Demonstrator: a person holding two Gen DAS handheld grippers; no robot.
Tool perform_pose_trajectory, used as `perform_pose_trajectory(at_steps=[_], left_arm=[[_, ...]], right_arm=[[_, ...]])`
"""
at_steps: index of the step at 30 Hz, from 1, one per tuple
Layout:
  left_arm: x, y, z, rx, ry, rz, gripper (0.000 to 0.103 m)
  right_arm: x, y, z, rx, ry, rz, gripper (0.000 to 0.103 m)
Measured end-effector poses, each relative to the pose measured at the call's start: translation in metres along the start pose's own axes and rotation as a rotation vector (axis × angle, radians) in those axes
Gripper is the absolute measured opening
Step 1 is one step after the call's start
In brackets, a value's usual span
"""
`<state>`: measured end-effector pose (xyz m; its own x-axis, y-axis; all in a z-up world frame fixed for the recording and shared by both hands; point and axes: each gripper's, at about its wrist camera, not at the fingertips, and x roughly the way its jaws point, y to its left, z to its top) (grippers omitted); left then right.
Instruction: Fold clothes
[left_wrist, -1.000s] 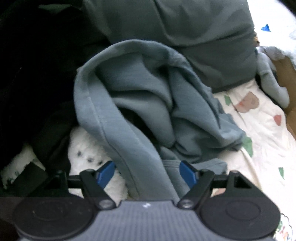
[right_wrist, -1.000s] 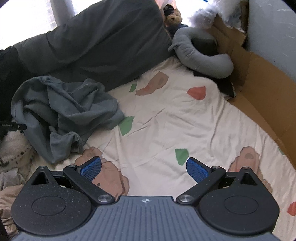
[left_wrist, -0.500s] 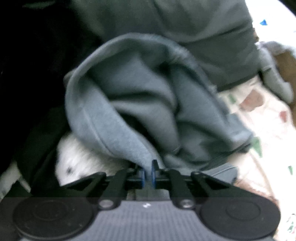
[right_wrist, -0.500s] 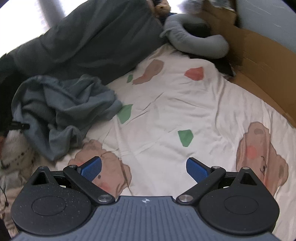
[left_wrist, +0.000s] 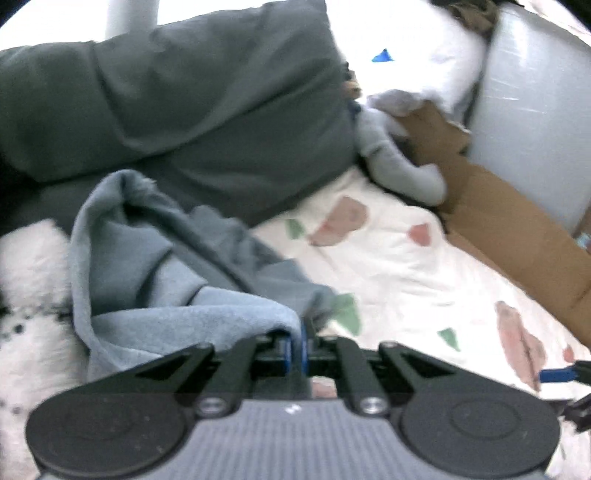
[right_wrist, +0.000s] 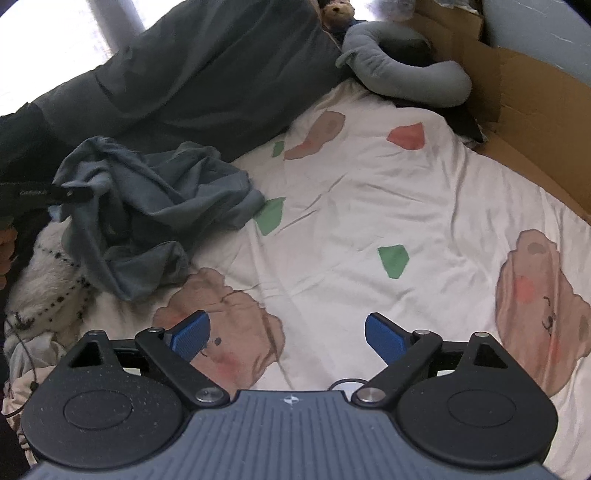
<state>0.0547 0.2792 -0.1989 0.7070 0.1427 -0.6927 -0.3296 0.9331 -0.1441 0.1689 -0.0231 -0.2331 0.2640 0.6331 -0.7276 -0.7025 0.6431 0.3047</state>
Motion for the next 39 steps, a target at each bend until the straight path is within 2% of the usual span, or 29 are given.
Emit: perform_pose_trajectory(at_steps=[6,13,18,23,26,28,29,32,36,39], left_arm=[[0.013,-0.045,-0.003,0.069,0.018,-0.127,0.005],[0.025,-0.095,-0.011,0.110,0.087,-0.316,0.005],[0.032,-0.130,-0.021,0.173,0.161,-0.460,0.005],[0.044,-0.161,-0.028,0.258,0.290,-0.577,0.005],[0.051,-0.168,-0.034,0.301,0.354,-0.552,0.009],[0.051,-0.163,-0.035,0.279,0.376,-0.543,0.014],[0.050,-0.158,-0.035,0.260,0.380,-0.545,0.021],[0.044,-0.147,-0.035,0.235,0.375,-0.535,0.054],[0.035,-0.130,-0.032,0.224,0.365,-0.478,0.056],[0.036,-0.103,-0.032,0.196,0.366,-0.383,0.056]], right_arm=[[0.004,0.009,-0.004,0.007,0.009,0.070,0.094],[0.007,0.022,-0.010,-0.018,-0.006,0.160,0.094],[0.014,0.027,-0.024,0.024,-0.074,0.249,0.094],[0.024,0.025,-0.046,0.119,-0.149,0.303,0.094],[0.031,0.021,-0.056,0.127,-0.128,0.280,0.094],[0.035,0.019,-0.063,0.132,-0.115,0.264,0.094],[0.037,0.016,-0.066,0.141,-0.105,0.254,0.094],[0.043,0.006,-0.073,0.179,-0.072,0.225,0.094],[0.048,-0.002,-0.082,0.203,-0.058,0.195,0.094],[0.055,-0.006,-0.086,0.209,-0.026,0.169,0.094]])
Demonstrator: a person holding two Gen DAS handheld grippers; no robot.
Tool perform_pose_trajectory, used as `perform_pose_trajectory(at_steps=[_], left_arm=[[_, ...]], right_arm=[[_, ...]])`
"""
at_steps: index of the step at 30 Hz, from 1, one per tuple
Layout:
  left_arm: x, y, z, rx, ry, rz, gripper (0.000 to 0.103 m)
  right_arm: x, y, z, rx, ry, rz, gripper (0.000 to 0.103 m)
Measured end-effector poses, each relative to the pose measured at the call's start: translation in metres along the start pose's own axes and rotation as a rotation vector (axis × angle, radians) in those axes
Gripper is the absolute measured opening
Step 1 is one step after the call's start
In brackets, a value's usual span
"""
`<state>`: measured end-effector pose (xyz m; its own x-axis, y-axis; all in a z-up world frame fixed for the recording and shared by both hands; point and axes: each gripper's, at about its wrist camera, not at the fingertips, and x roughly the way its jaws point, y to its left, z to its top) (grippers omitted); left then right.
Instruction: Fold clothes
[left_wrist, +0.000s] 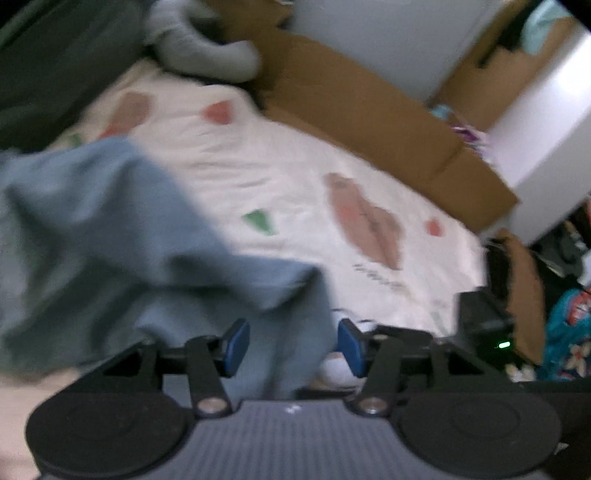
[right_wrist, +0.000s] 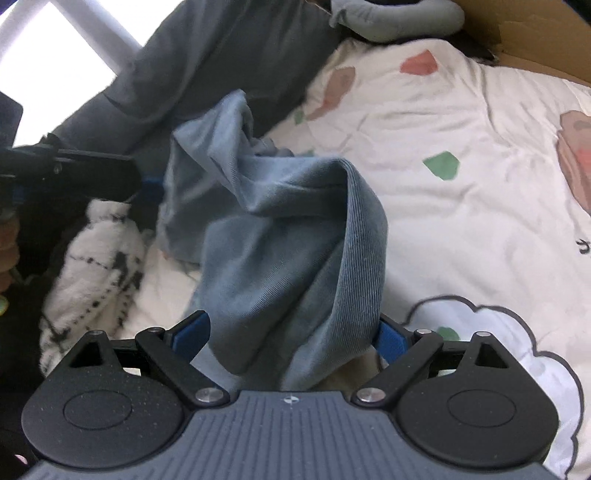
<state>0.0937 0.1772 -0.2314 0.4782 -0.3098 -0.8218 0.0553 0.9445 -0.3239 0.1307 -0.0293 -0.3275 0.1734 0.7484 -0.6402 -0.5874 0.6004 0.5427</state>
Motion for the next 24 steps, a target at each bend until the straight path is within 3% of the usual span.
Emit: perform_pose_trajectory(at_steps=[7,15,20,24], left_arm=[[-0.009,0.084,-0.021,-0.157,-0.019,0.228,0.058],[0.000,0.155,-0.050,-0.299,-0.046,0.369,0.067],[0.006,0.198,-0.069,-0.457,-0.126,0.379,0.068],[0.006,0.229,-0.078,-0.529,-0.213,0.360,0.068]], right_arm=[[0.012,-0.013,-0.016,0.048,0.067,-0.015,0.094],[0.026,-0.010,-0.021,0.074,0.127,-0.031,0.094],[0.030,-0.005,-0.017,0.079,0.198,-0.046,0.094],[0.016,0.000,-0.004,0.056,0.206,-0.077,0.093]])
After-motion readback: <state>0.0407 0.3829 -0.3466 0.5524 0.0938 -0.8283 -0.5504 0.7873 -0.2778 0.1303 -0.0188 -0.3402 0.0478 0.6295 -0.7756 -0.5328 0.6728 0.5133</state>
